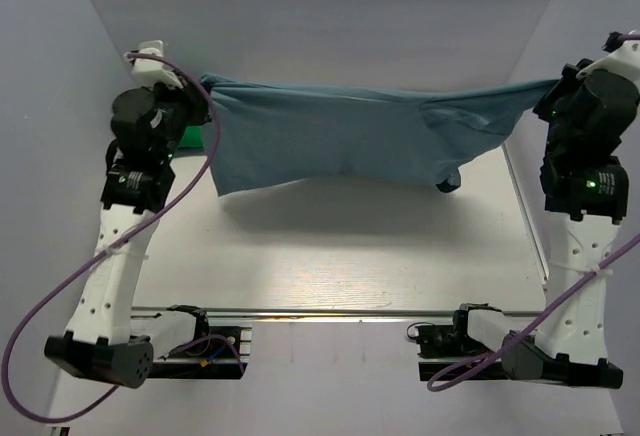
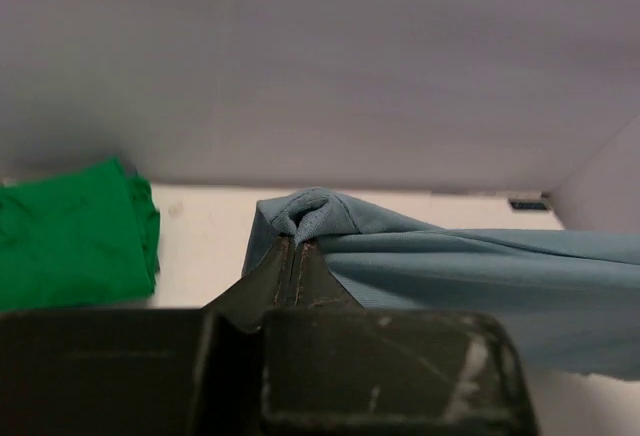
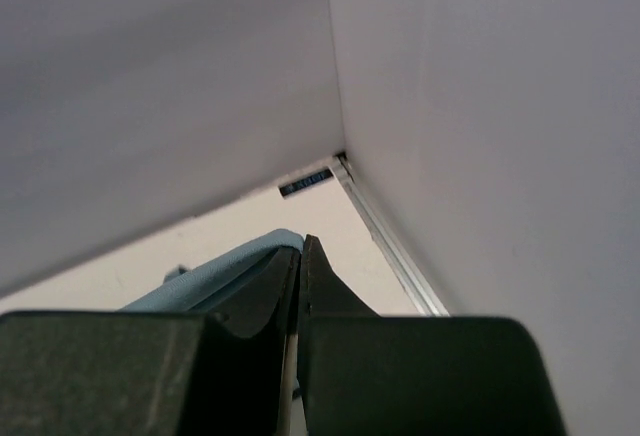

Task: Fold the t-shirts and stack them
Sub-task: Flatten out the tshirt

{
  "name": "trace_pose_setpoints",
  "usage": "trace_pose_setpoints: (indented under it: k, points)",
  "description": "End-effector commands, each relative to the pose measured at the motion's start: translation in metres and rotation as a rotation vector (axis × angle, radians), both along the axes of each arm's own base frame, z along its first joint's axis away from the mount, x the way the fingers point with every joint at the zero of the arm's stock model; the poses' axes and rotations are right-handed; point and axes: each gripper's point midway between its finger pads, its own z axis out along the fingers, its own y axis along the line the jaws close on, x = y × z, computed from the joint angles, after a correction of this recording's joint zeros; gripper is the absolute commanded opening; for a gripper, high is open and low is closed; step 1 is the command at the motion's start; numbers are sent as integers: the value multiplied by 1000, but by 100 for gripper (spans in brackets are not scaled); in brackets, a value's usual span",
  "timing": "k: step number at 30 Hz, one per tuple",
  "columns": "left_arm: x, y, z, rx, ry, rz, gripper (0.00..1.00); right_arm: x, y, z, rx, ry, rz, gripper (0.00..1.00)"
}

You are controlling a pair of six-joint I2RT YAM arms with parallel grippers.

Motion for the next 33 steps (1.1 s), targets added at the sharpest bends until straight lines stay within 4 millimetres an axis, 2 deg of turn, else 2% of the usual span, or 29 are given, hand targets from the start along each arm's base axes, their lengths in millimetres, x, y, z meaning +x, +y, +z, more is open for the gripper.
trace_pose_setpoints:
  k: [1,2,3,4,5,8,9,12,13,15,16,17,18,19,21,25,26,28,29,30,33]
  points:
    - [-42,32,73,17,-192,116,0,-45,-11,76,-91,-193,-50,0]
    - [-56,38,81,23,-218,136,0,-59,-9,97,-106,-240,-49,0]
    - [-65,41,93,15,-249,146,0,-74,-8,109,-122,-277,-51,0]
    - [-74,44,100,21,-264,157,0,-79,-9,119,-132,-296,-61,0]
    - [-90,50,110,10,-296,179,0,-93,-9,132,-152,-332,-69,0]
    - [-110,60,122,5,-332,217,0,-115,-5,156,-168,-401,-59,0]
    - [-119,59,127,0,-346,209,0,-130,-2,170,-177,-452,-57,0]
    - [-145,64,145,-4,-400,213,0,-161,2,196,-248,-553,-57,0]
    - [-154,65,152,-8,-418,214,0,-179,6,204,-259,-597,-45,0]
    - [-175,69,166,-11,-461,217,0,-199,9,217,-280,-644,-46,0]
    - [-181,68,168,-1,-467,211,0,-219,10,225,-286,-688,-54,0]
    - [-189,70,173,-6,-486,212,0,-230,10,231,-299,-712,-64,0]
    - [-192,68,171,7,-486,202,0,-237,11,233,-310,-721,-68,0]
    - [-209,69,180,1,-516,195,0,-251,11,238,-312,-759,-76,0]
    - [-227,68,188,-1,-550,175,0,-271,13,241,-333,-791,-86,0]
    - [-259,68,195,-4,-608,147,0,-302,14,248,-343,-859,-102,0]
    - [-273,70,198,-9,-630,148,0,-312,16,248,-351,-878,-103,0]
    - [-278,67,199,-1,-643,134,0,-321,17,251,-357,-898,-105,0]
    - [-288,69,202,-5,-663,135,0,-327,16,251,-361,-907,-117,0]
    - [-287,67,200,1,-653,125,0,-333,15,252,-359,-919,-125,0]
    - [-289,67,201,1,-654,124,0,-335,14,252,-365,-918,-133,0]
